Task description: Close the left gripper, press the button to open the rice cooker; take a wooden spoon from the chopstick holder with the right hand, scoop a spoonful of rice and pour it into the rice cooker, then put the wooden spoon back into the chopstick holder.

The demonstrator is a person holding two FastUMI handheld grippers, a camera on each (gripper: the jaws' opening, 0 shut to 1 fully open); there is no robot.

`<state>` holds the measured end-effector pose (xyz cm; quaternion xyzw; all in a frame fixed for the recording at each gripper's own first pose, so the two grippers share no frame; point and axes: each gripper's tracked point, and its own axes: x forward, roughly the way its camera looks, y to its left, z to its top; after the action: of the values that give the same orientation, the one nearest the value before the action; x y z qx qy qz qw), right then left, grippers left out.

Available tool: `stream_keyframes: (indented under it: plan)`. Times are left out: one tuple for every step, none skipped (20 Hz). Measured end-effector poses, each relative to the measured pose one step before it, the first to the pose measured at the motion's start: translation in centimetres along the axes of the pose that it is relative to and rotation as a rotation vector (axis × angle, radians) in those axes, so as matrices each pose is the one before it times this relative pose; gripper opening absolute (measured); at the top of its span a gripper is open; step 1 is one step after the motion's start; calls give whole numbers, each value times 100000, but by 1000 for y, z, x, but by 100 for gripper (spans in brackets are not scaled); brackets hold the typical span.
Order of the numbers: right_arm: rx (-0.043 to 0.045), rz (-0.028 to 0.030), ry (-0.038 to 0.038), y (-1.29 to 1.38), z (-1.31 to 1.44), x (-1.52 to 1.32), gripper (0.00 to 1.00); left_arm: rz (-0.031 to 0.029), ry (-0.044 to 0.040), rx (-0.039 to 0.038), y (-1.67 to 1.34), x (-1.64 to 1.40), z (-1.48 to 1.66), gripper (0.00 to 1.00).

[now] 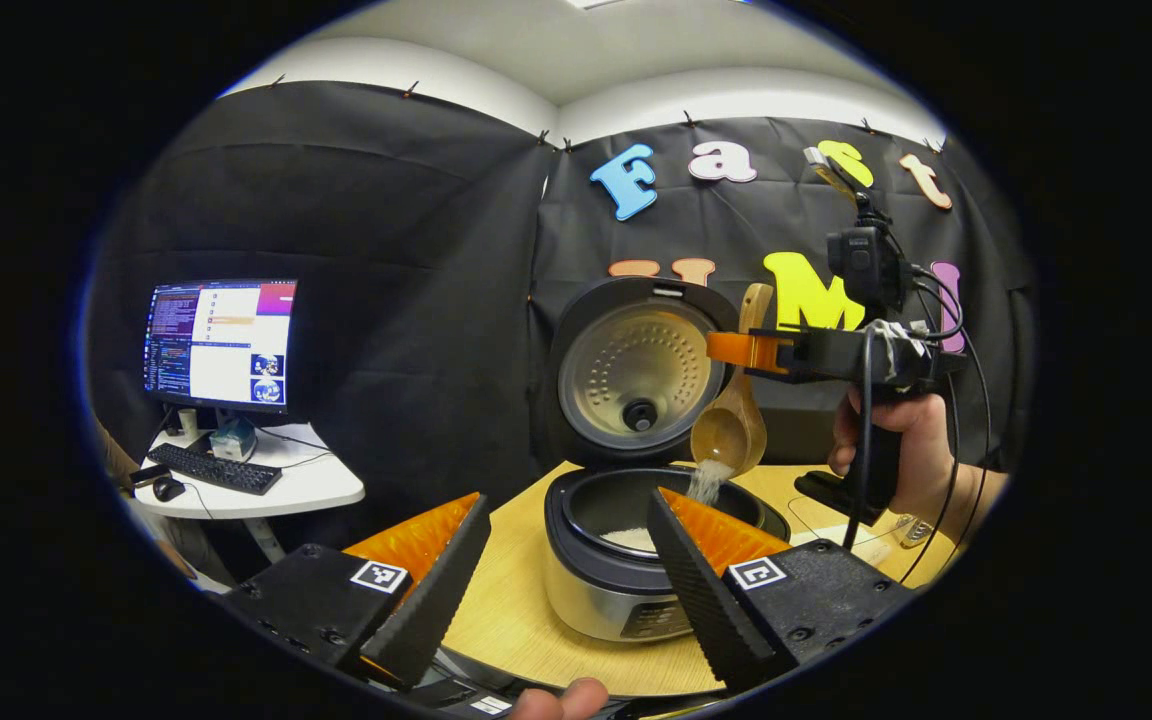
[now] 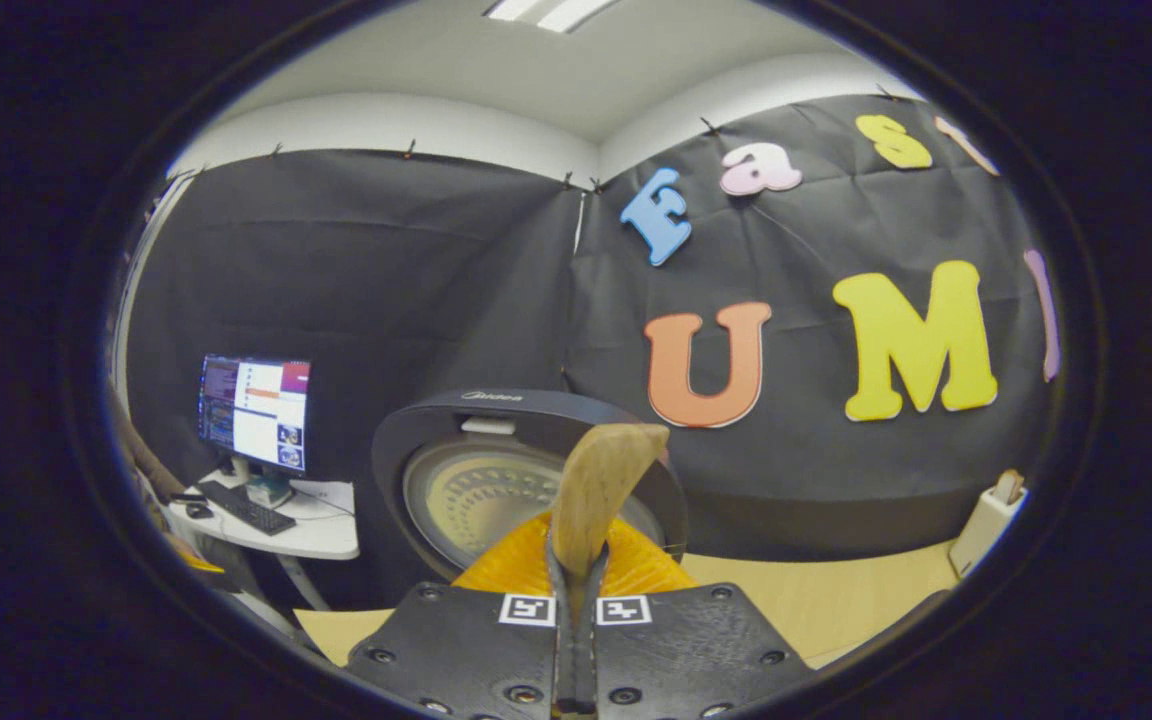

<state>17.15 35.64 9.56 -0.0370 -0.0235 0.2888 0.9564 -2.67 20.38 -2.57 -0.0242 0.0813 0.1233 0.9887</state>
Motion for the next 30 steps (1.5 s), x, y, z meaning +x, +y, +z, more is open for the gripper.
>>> stream_keyframes:
  plan:
    - [-4227,100,-1095,233,240,-55,0,-18,-211,-278,98,69,-28,100]
    - [-4055,24,-1280,162,441,-7,0,299,-122,-21,92,-82,25,100]
    - [-3863,-120,-1535,-10,138,-111,0,356,77,-62,109,8,-11,100]
    - [-2803,423,-1025,167,214,-26,0,169,-19,9,67,-64,9,100]
    - [-939,991,-460,608,81,-114,0,76,-276,21,20,31,94,100]
    - [416,991,-17,361,-56,-68,0,-82,-169,-28,-41,-72,93,100]
    - [1180,953,127,146,44,-50,0,-255,-192,-49,-169,-31,71,100]
    - [1703,621,228,-74,-24,53,0,-290,-141,-144,-103,-62,-1,100]
    - [2536,400,465,-133,48,-27,0,-372,-294,-28,-173,-20,95,100]
    - [3475,390,645,-181,-60,-20,0,-245,-69,108,-116,-17,111,100]
    - [4486,649,898,-199,45,-122,0,-109,-94,73,-68,-114,-51,100]
    - [5440,737,1197,-302,45,-163,0,215,-349,-23,-39,-1,111,100]
    - [6170,634,1226,-478,70,-255,0,493,55,17,-5,32,-20,100]
    - [6716,455,1053,-591,122,-169,0,299,65,-8,-88,10,37,100]
    - [6451,356,656,-812,300,-275,0,-100,-12,265,-241,70,0,100]
    - [6152,-10,365,-976,320,-388,0,-225,-11,296,-270,-16,-53,100]
    - [4980,-845,353,-1246,380,-447,0,-186,-44,248,-342,3,-21,94]
    - [4139,-1796,-156,-1487,435,-689,0,-456,-21,361,-440,63,-5,94]
    - [3044,-2255,-863,-1616,752,-702,0,-988,38,603,-623,42,-78,94]
    - [2023,-2552,-1619,-1721,841,-975,0,-1524,157,969,-739,23,-79,100]
    - [1268,-3002,-1879,-2043,1009,-984,1,-1741,503,614,-818,87,-149,100]
    - [298,-3353,-1701,-2009,851,-1008,0,-837,820,656,-604,6,-141,100]
    - [206,-3413,-1490,-2262,931,-1044,0,28,296,616,-295,48,-106,100]
    - [205,-3477,-1576,-2232,859,-1046,0,18,-123,762,-417,-62,46,100]
    - [651,-3745,-1298,-2404,883,-990,0,-340,-123,555,-604,-25,64,100]
    - [658,-3768,-1111,-2452,799,-977,0,-383,-272,752,-528,-58,132,100]
    - [579,-3805,-1387,-2575,873,-850,0,-185,-607,1120,-483,-112,252,100]
    - [-405,-3579,-1239,-2585,676,-742,0,50,-853,1045,-388,-74,244,100]
    - [-1278,-4231,-1170,-2869,603,-640,0,-239,-1098,951,-405,-140,249,100]
    - [-959,-4922,-1124,-2888,472,-470,0,-308,-1190,977,-422,-93,298,100]
